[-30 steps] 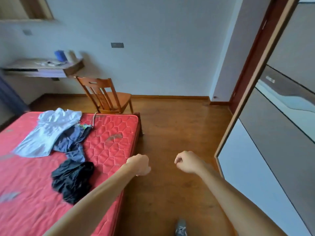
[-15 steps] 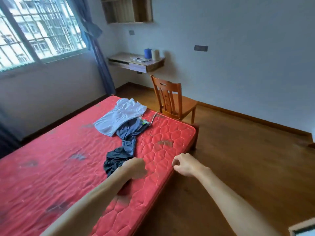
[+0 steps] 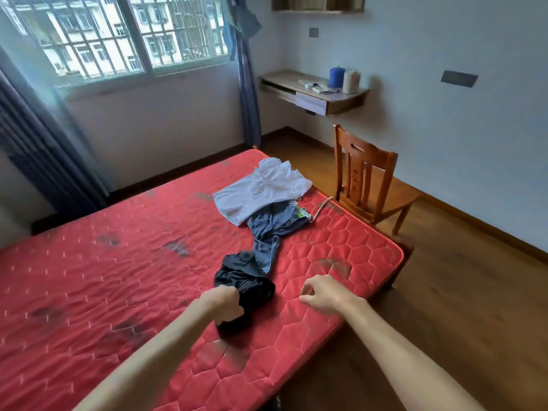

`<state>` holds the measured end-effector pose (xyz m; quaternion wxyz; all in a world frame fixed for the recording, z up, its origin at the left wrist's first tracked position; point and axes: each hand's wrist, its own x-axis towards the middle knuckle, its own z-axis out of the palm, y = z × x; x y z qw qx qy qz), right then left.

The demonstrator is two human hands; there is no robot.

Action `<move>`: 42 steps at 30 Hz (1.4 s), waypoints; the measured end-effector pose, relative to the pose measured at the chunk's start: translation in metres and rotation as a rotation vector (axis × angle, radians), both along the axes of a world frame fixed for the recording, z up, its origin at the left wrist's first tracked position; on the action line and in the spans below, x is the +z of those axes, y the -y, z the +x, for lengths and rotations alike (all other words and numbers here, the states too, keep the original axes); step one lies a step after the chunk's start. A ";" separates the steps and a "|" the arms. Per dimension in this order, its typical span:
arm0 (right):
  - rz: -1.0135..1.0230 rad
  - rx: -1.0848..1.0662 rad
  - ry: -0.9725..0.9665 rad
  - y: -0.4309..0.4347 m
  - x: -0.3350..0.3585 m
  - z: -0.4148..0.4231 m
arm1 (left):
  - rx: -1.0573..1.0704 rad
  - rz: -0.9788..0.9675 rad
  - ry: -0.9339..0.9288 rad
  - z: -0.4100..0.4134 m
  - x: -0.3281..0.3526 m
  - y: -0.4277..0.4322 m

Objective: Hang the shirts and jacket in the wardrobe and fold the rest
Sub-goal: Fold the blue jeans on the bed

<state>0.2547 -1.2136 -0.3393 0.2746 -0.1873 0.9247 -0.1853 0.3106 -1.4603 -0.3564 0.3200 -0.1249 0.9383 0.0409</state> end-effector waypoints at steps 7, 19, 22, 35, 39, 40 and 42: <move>0.123 0.051 -0.037 0.058 -0.003 -0.101 | 0.013 0.154 -0.062 -0.095 -0.009 0.061; 0.260 0.085 0.027 0.122 -0.062 -0.213 | 0.094 0.305 0.011 -0.191 -0.074 0.108; 0.254 0.109 0.089 0.134 -0.093 -0.238 | 0.182 0.336 -0.012 -0.206 -0.105 0.111; 0.216 0.022 0.328 0.201 -0.357 -0.316 | 0.186 0.193 -0.104 -0.235 -0.388 0.112; 0.065 -0.233 0.415 0.216 -0.435 -0.328 | 0.219 0.174 -0.033 -0.220 -0.464 0.102; 0.044 -0.288 0.411 0.218 -0.450 -0.331 | 0.217 0.149 -0.053 -0.215 -0.477 0.102; 0.030 -0.329 0.383 0.220 -0.476 -0.333 | 0.188 0.133 -0.065 -0.206 -0.498 0.104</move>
